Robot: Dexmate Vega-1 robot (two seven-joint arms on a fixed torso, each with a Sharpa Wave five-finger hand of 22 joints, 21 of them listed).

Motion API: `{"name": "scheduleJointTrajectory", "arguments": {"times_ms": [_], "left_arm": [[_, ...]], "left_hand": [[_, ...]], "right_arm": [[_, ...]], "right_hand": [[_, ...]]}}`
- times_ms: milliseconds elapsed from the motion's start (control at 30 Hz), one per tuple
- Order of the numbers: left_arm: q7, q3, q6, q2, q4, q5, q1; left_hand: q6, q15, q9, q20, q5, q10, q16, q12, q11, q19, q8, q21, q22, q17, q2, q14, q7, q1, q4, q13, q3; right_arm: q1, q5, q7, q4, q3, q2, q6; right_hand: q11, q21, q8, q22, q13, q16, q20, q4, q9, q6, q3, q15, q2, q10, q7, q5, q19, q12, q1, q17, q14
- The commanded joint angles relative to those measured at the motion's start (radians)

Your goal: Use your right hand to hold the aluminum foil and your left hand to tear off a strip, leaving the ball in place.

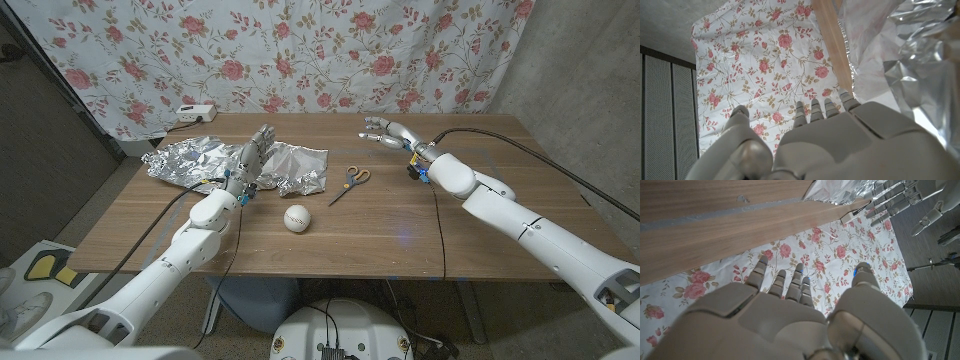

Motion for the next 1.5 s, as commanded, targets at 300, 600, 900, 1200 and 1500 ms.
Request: {"name": "scheduleJointTrajectory", "arguments": {"times_ms": [300,600,900,1200,1500], "left_arm": [[0.044,0.003,0.015,0.019,-0.048,0.031,0.022],[0.063,0.003,0.03,0.019,-0.067,0.031,0.031],[0.038,0.011,0.032,0.019,-0.053,0.025,0.025],[0.03,0.009,0.026,0.018,-0.044,0.02,0.02],[0.027,0.013,0.037,0.02,-0.041,0.021,0.017]], "left_hand": [[-0.002,-0.003,0.005,-0.004,-0.001,-0.002,0.0,-0.003,0.003,-0.003,0.0,-0.004,0.004,0.003,0.01,-0.013,-0.004,0.004,-0.008,0.004,0.004],[-0.002,-0.002,0.005,-0.006,-0.002,-0.001,-0.001,-0.003,0.0,-0.008,0.0,-0.007,0.004,0.003,0.01,-0.02,-0.004,0.003,-0.01,0.004,0.003],[0.001,-0.004,0.005,-0.015,-0.002,0.004,-0.005,-0.001,0.005,-0.019,0.001,-0.01,0.005,0.003,0.012,-0.045,-0.003,0.002,-0.011,0.004,0.003],[0.001,-0.002,0.005,-0.014,-0.002,0.006,-0.003,0.0,0.004,-0.02,0.001,-0.01,0.005,0.003,0.012,-0.044,-0.002,0.001,-0.012,0.004,0.002],[0.001,-0.003,0.005,-0.014,-0.002,0.009,0.0,0.001,0.006,-0.021,0.001,-0.01,0.005,0.003,0.012,-0.042,-0.004,-0.001,-0.012,0.004,0.001]], "right_arm": [[0.001,-0.138,0.033,-0.071,-0.022,-0.047,-0.004],[0.02,-0.197,0.055,-0.06,-0.04,-0.05,0.01],[0.041,-0.262,0.099,-0.075,-0.063,-0.06,-0.008],[0.058,-0.328,0.134,-0.095,-0.083,-0.067,-0.019],[0.081,-0.381,0.18,-0.098,-0.105,-0.068,-0.022]], "right_hand": [[-0.009,0.006,0.013,0.0,0.003,0.01,-0.001,-0.003,0.004,0.028,0.019,-0.025,0.002,0.029,-0.003,0.0,0.023,0.009,0.044,-0.005,0.019],[-0.042,0.002,0.003,-0.001,0.002,0.004,0.001,-0.013,0.005,0.001,0.041,-0.027,-0.006,0.019,-0.019,0.006,0.031,-0.001,0.117,-0.013,0.005],[-0.075,0.002,0.008,-0.002,0.001,0.004,-0.001,-0.013,0.005,0.016,0.054,-0.037,-0.014,0.029,-0.03,0.01,0.043,-0.001,0.164,-0.018,0.007],[-0.089,0.002,0.004,-0.002,0.0,0.0,-0.003,-0.015,0.005,0.006,0.07,-0.046,-0.012,0.022,-0.041,0.014,0.052,-0.007,0.21,-0.022,-0.003],[-0.12,-0.002,-0.004,-0.003,-0.001,-0.006,-0.042,-0.019,0.005,-0.022,0.115,-0.06,0.003,0.011,-0.063,0.017,0.056,-0.017,0.327,-0.026,-0.021]]}}
